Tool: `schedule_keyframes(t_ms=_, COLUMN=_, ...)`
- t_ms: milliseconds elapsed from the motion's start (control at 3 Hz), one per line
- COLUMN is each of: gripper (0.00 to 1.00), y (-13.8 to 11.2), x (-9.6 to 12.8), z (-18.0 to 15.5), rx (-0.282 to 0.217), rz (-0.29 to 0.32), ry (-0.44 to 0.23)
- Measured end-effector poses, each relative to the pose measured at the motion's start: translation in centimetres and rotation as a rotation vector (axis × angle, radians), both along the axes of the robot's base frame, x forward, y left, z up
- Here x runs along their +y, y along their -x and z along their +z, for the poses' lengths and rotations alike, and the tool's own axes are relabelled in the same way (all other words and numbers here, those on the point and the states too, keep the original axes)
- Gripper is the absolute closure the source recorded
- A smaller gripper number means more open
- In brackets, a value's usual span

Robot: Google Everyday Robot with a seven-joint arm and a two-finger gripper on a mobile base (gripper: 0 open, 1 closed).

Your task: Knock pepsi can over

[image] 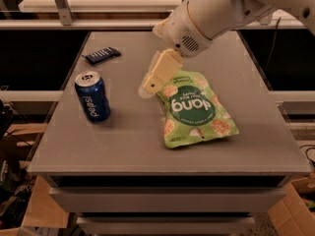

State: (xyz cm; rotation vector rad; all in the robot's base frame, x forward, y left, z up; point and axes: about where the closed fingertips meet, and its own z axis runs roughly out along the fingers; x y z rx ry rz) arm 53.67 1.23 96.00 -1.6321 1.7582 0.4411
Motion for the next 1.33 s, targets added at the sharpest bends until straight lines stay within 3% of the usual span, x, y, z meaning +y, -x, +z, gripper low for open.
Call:
schedule_keyframes(t_ms=333, gripper=0.00, y=0.1, x=1.4, z=-1.7, rx=0.018, rz=0.011, ry=-0.091)
schedule_keyframes(t_ms=1000, gripper=0.00, y=-0.1, x=7.9, z=-7.0, rx=0.096, rz=0.084, ry=-0.407)
schedule_keyframes(t_ms=1333, gripper=0.00, y=0.0, x=10.7, z=-7.2, rx=0.093, rz=0.123, ry=-0.509)
